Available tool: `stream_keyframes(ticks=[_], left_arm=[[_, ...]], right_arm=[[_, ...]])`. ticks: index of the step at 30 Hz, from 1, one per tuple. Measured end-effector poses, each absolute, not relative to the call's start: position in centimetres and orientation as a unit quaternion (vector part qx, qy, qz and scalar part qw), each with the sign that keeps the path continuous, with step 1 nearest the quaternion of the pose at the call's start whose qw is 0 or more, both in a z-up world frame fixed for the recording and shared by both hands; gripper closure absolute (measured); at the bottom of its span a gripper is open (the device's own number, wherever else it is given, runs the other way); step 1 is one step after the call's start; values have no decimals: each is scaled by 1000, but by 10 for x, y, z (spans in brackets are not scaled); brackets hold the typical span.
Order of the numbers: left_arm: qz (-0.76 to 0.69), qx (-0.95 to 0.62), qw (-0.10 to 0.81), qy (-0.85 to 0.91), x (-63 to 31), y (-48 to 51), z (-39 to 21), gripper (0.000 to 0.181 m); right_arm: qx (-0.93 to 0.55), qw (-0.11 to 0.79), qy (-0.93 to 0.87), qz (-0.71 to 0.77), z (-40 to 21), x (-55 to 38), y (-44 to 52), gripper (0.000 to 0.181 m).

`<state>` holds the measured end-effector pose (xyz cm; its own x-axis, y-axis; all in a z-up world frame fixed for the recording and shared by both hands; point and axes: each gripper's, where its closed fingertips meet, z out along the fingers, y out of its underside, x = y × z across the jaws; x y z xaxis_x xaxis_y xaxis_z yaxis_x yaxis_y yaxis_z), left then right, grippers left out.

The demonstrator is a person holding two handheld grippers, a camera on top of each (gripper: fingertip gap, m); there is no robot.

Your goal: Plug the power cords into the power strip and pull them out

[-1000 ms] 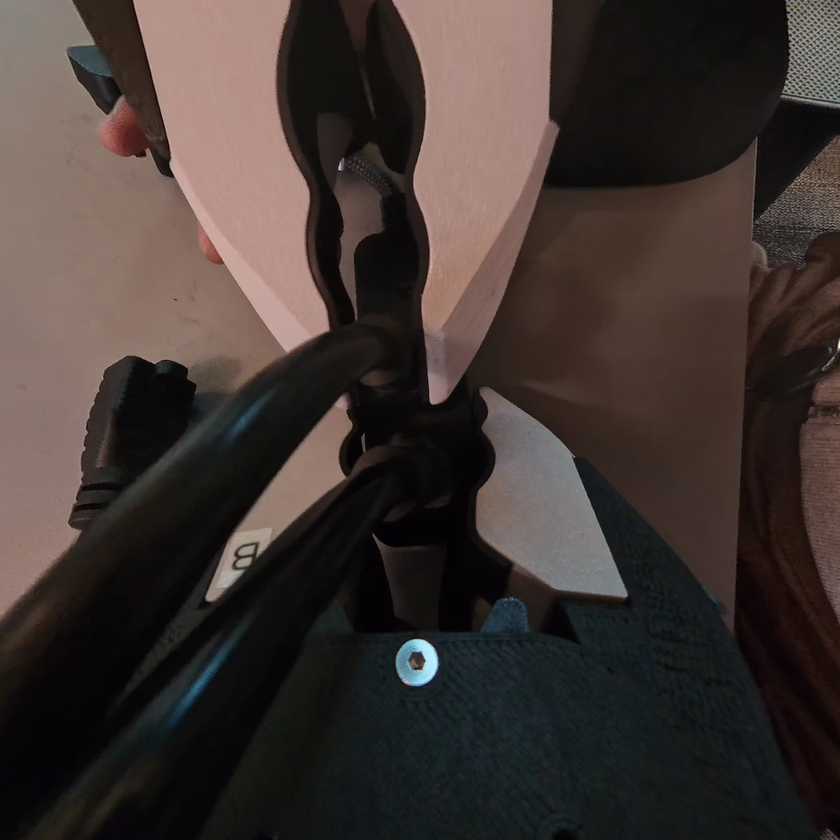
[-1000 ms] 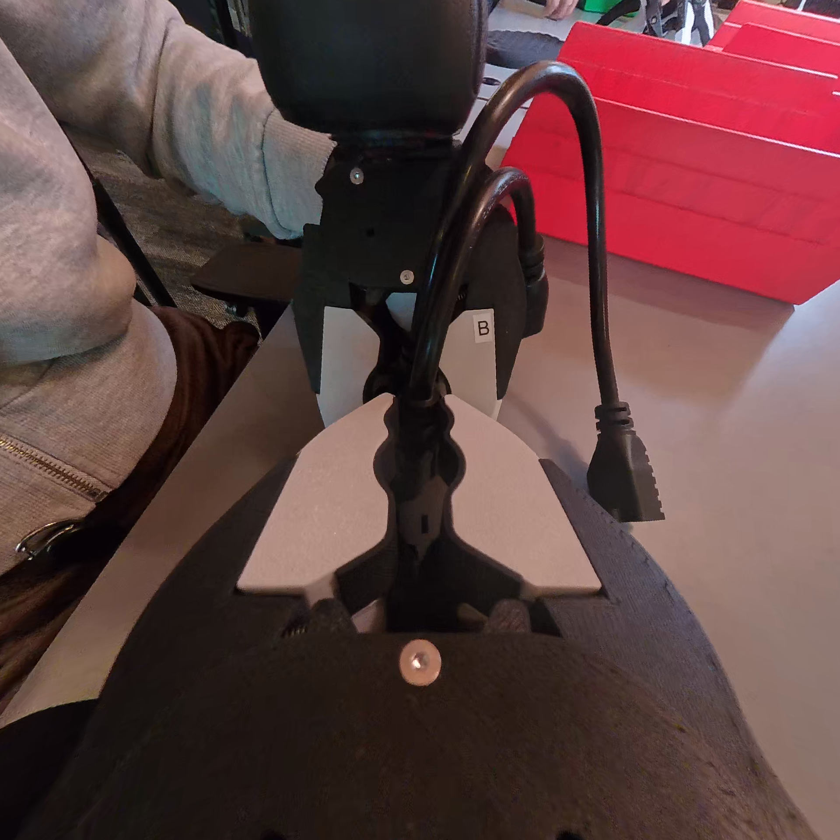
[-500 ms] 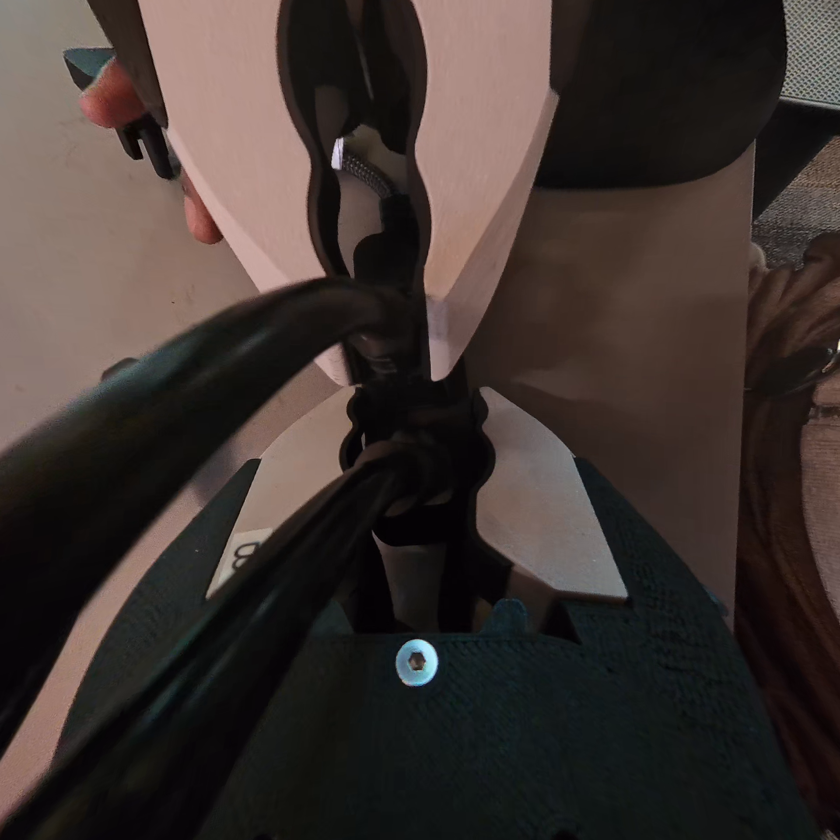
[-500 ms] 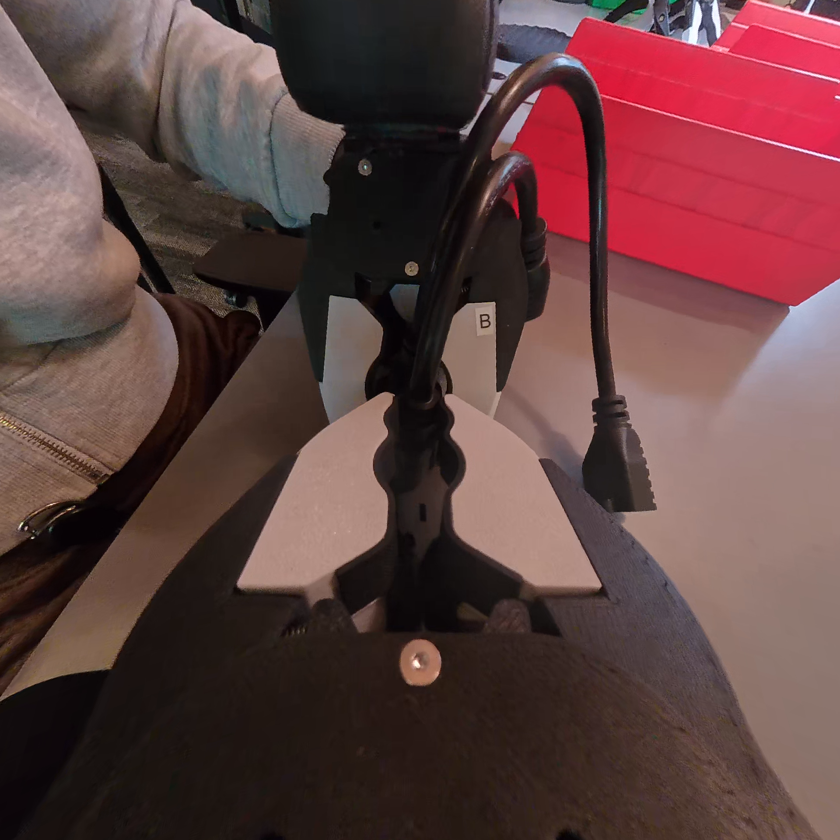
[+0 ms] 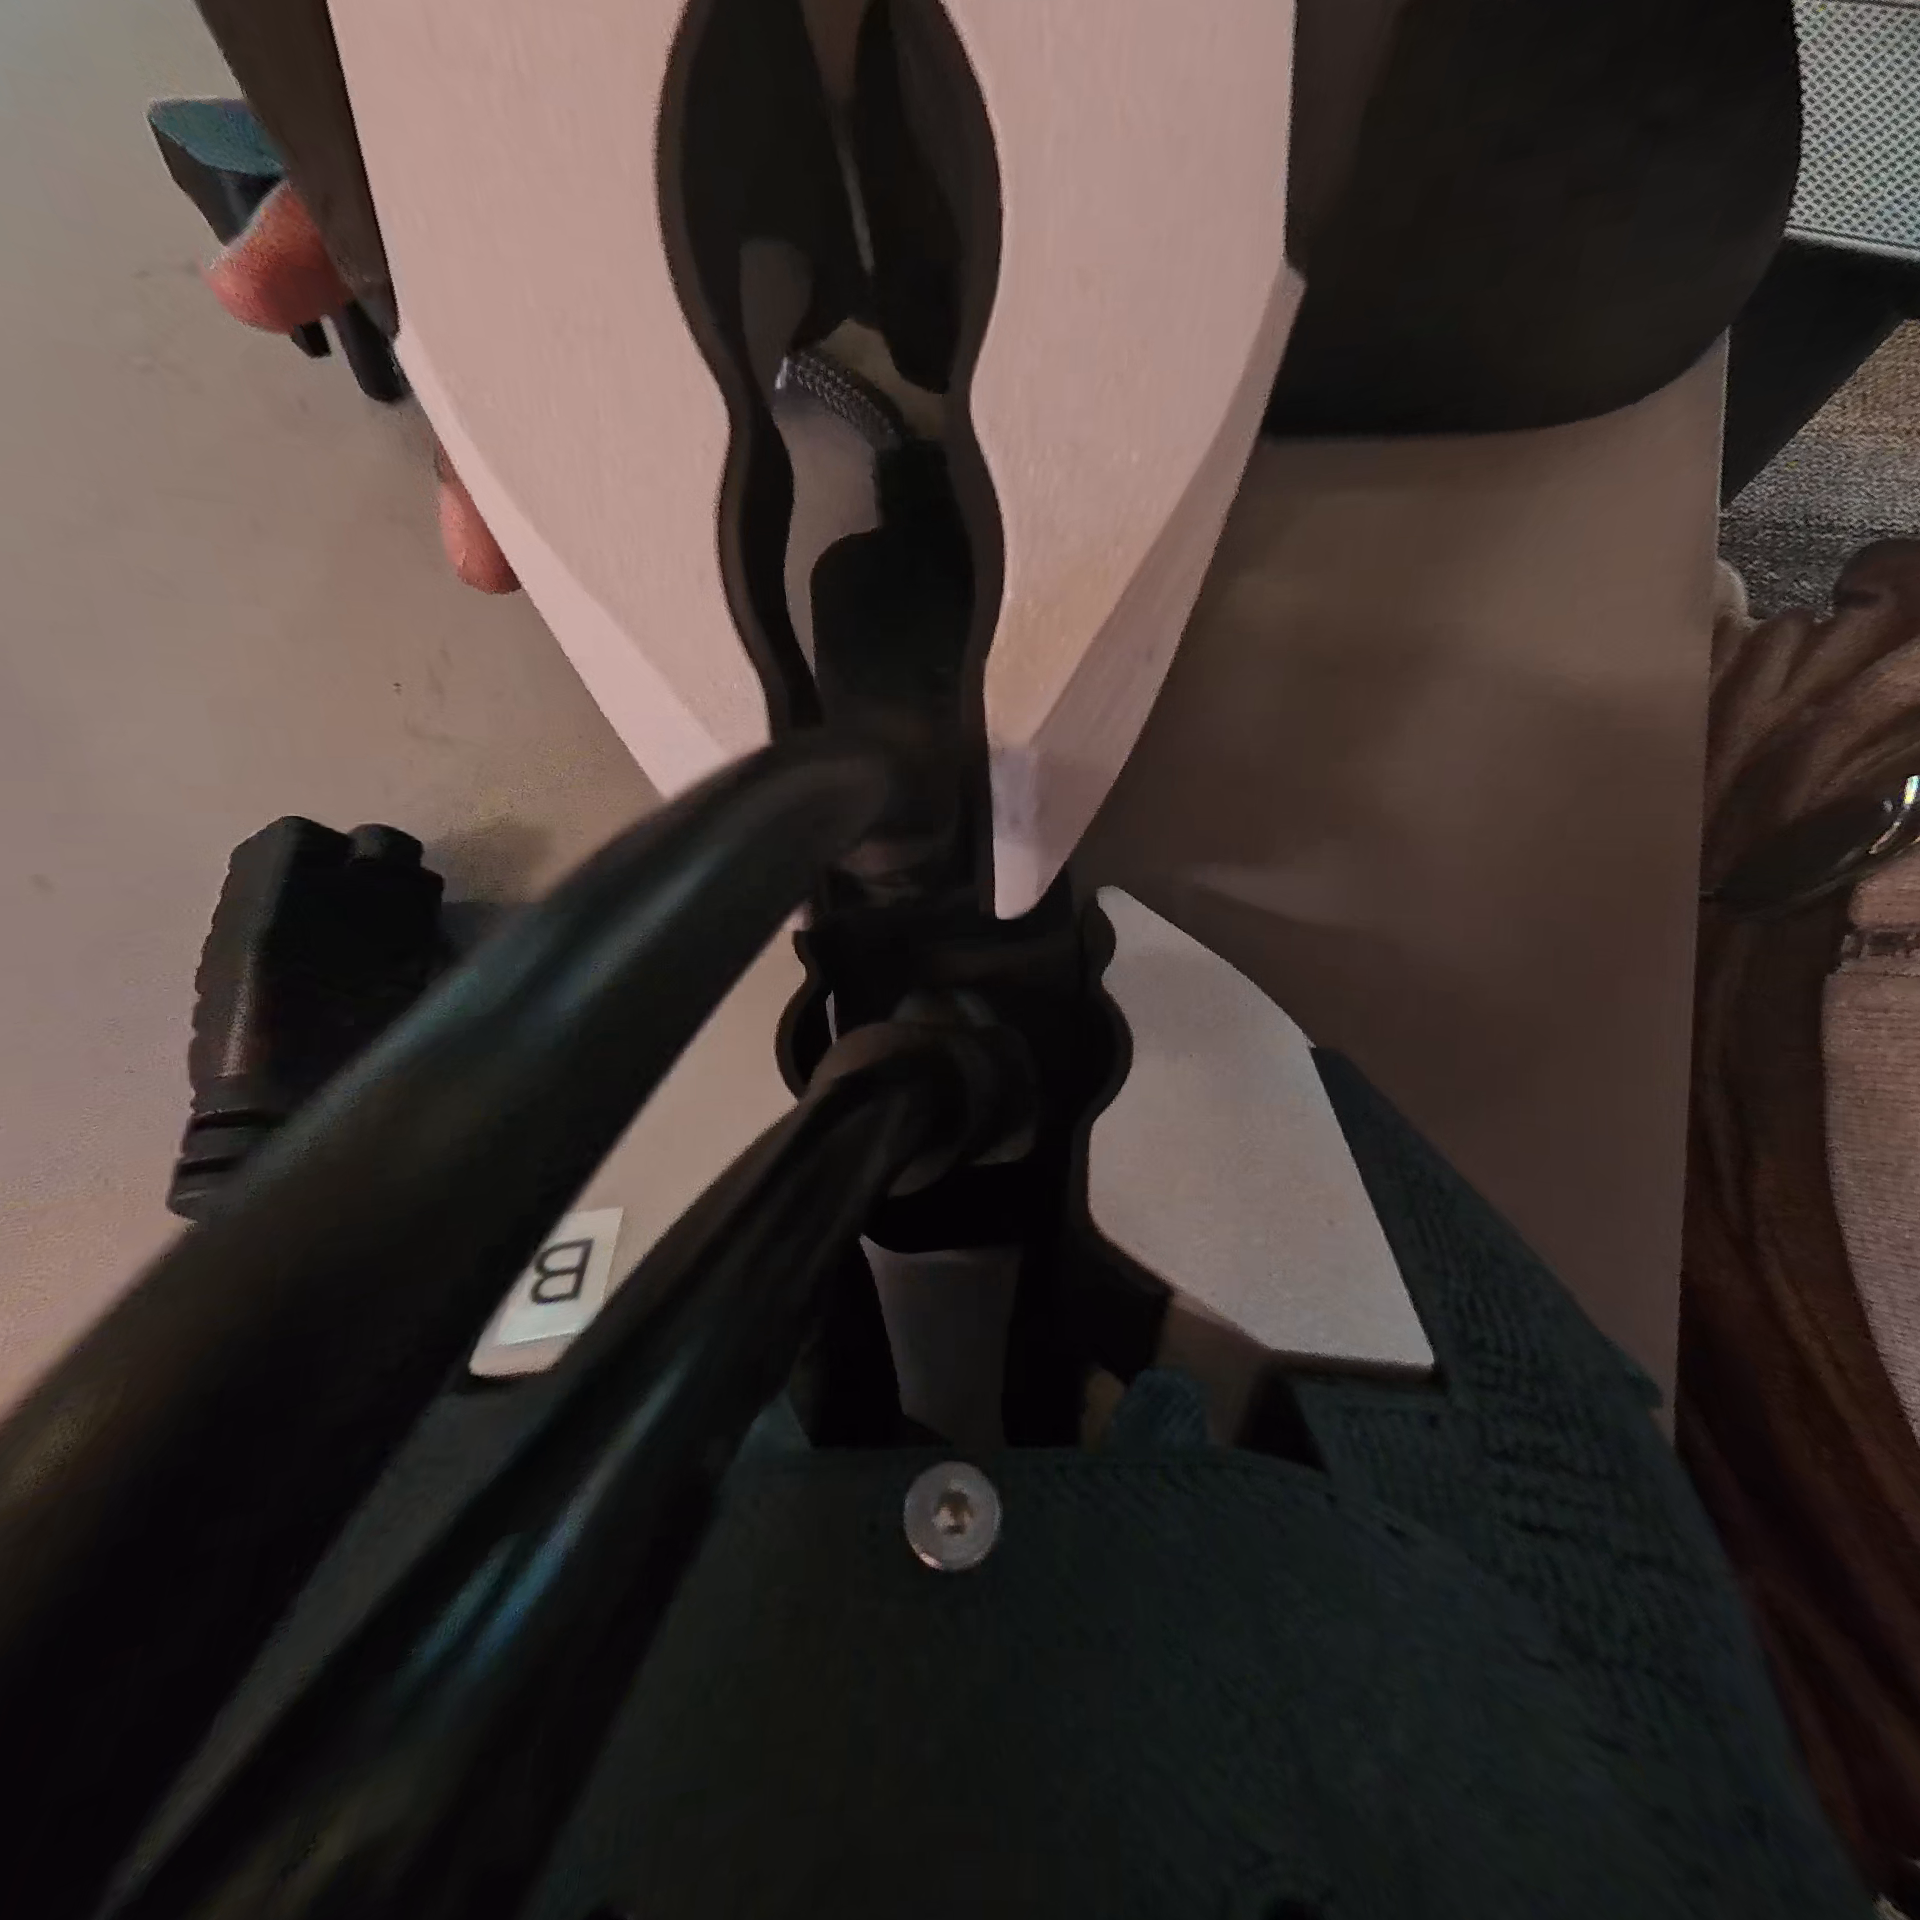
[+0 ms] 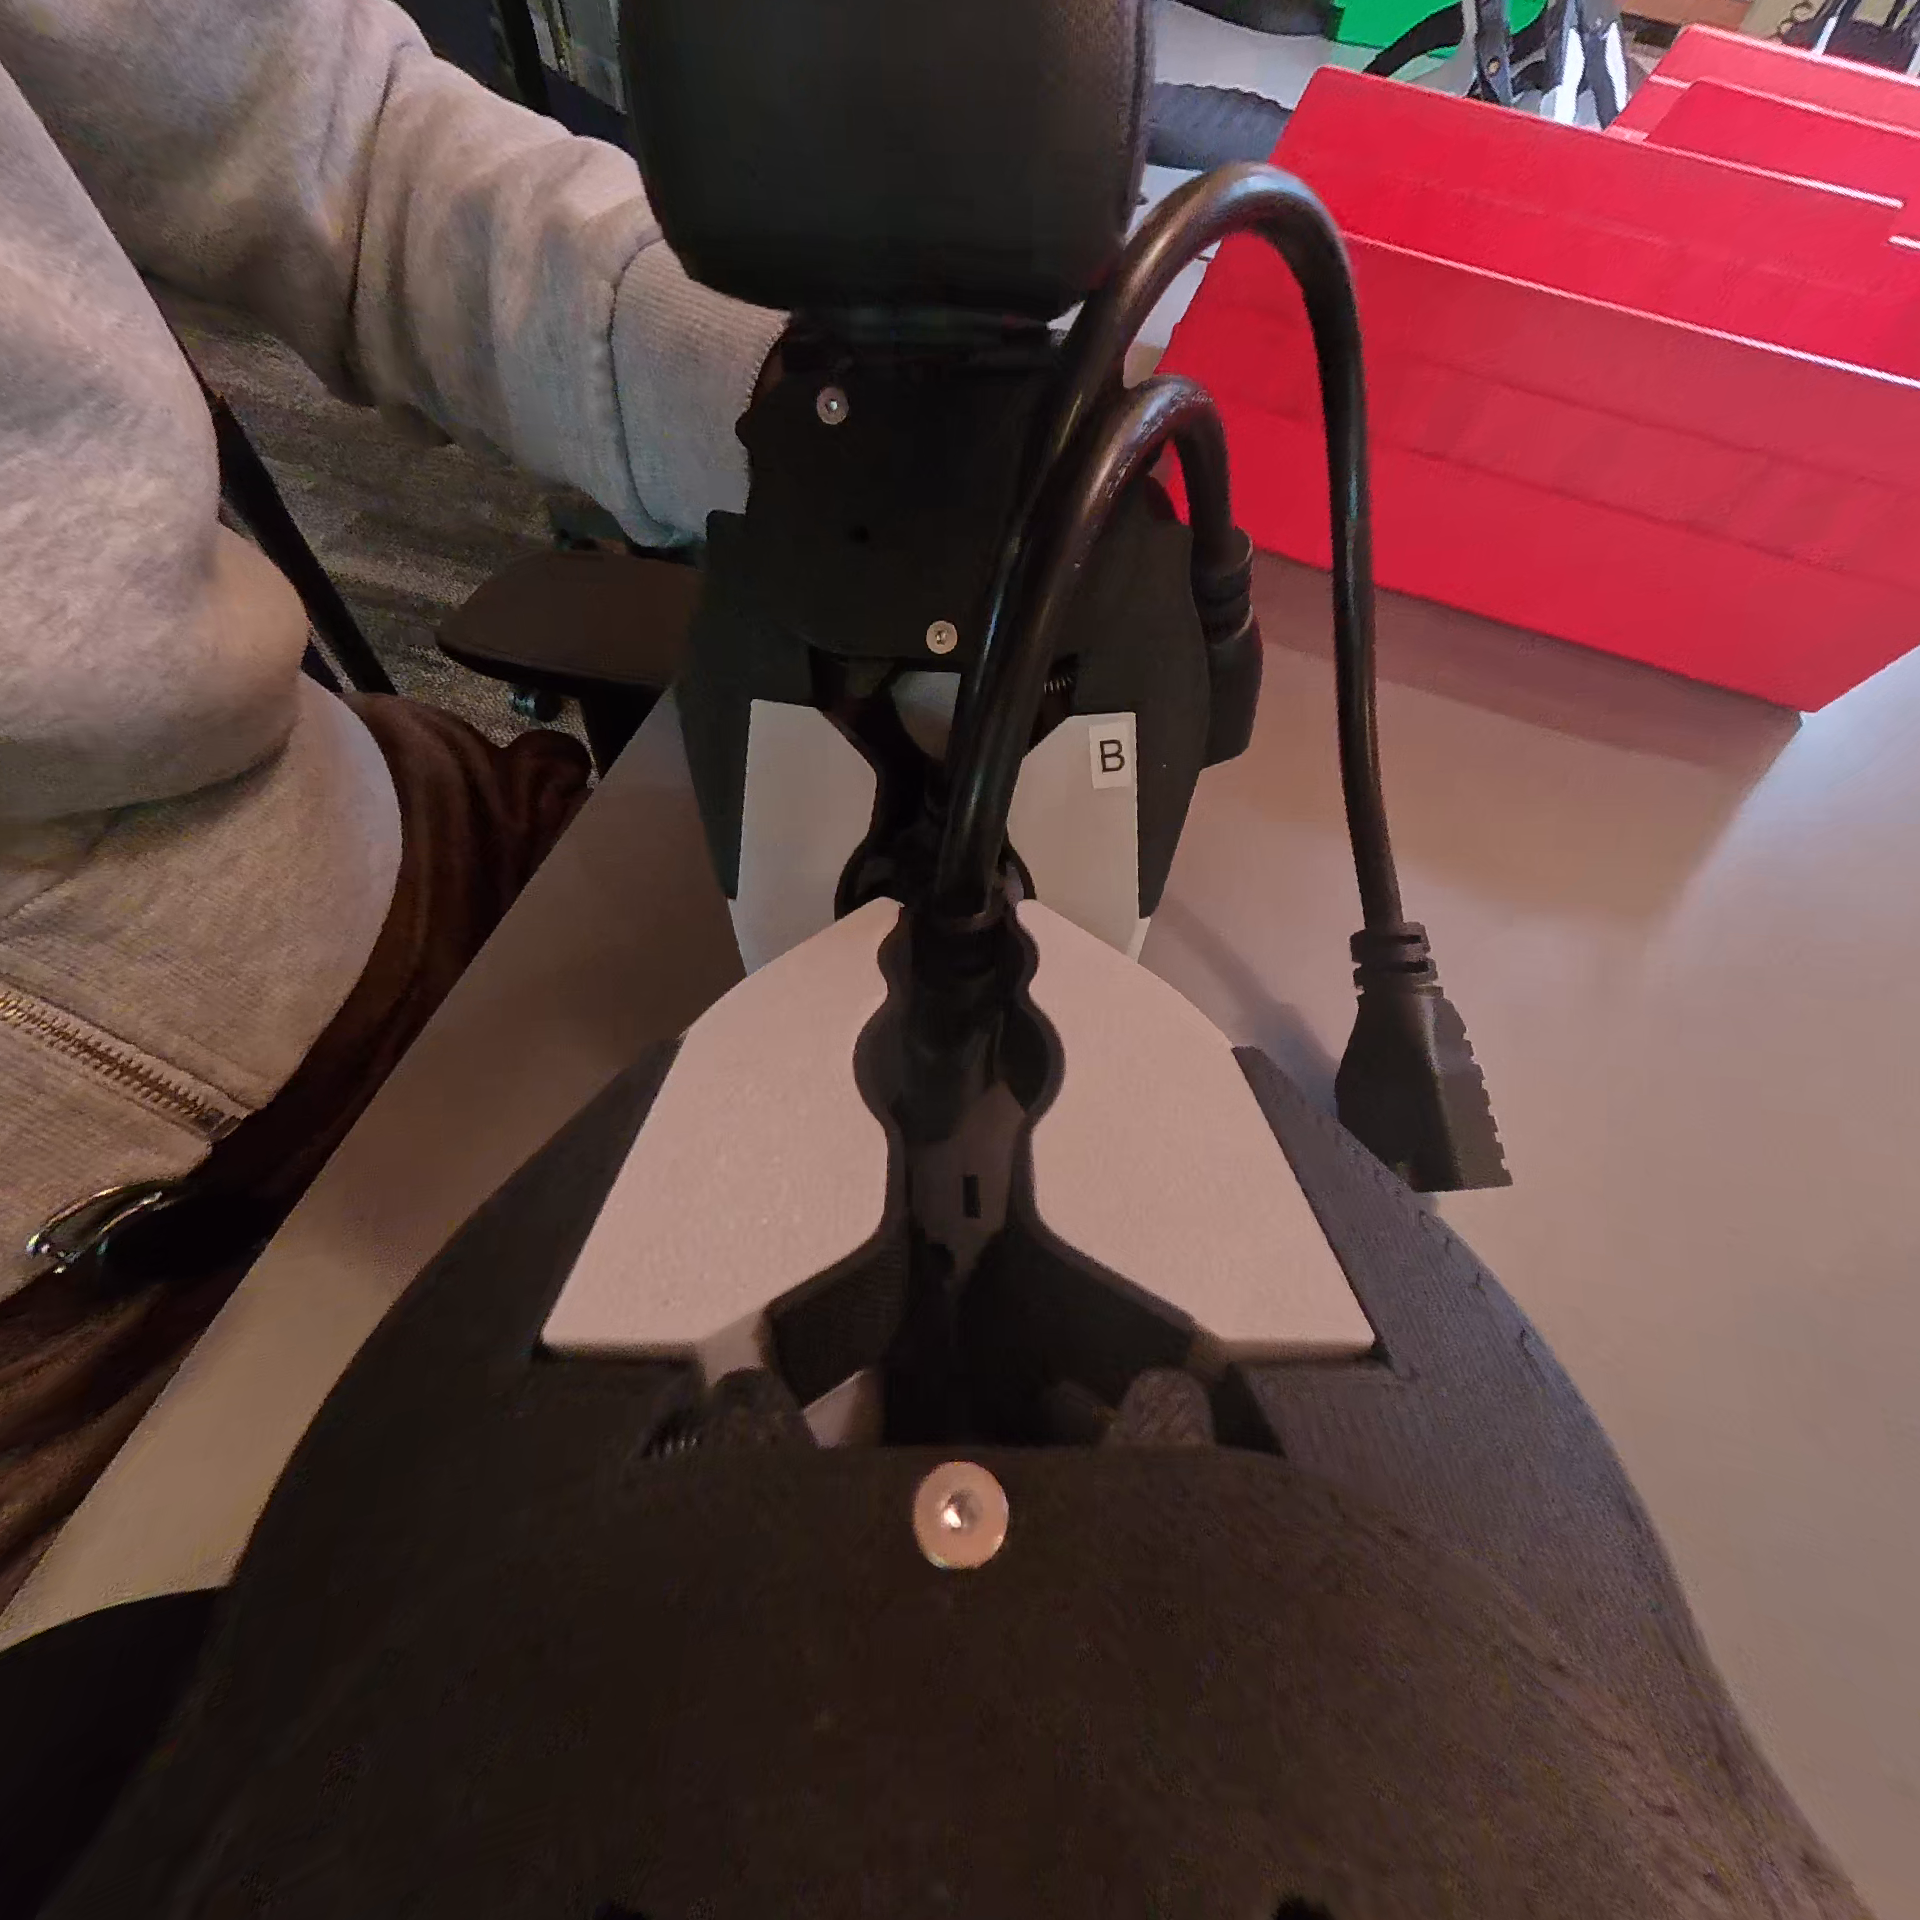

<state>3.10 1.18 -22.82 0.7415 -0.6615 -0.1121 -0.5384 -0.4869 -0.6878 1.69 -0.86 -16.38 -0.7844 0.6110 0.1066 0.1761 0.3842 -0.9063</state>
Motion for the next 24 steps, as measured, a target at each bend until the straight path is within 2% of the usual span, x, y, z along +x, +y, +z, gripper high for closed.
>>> stream_keyframes(ticks=[3, 7, 8, 14, 24], left_arm=[[-84, -858, 365, 351, 32, 12, -228, 135], [-87, -860, 364, 346, 31, 13, -229, 135], [-87, -861, 363, 347, 31, 13, -229, 142], [-88, -861, 363, 346, 31, 13, -229, 136], [-89, -861, 363, 346, 31, 13, -229, 137]], right_arm=[[-239, 218, -808, 493, -164, 20, -5, 165], [-245, 219, -806, 493, -164, 19, -5, 165], [-249, 221, -804, 493, -164, 17, -6, 166], [-248, 225, -805, 491, -164, 18, -5, 165], [-254, 221, -801, 496, -163, 16, -5, 166]])
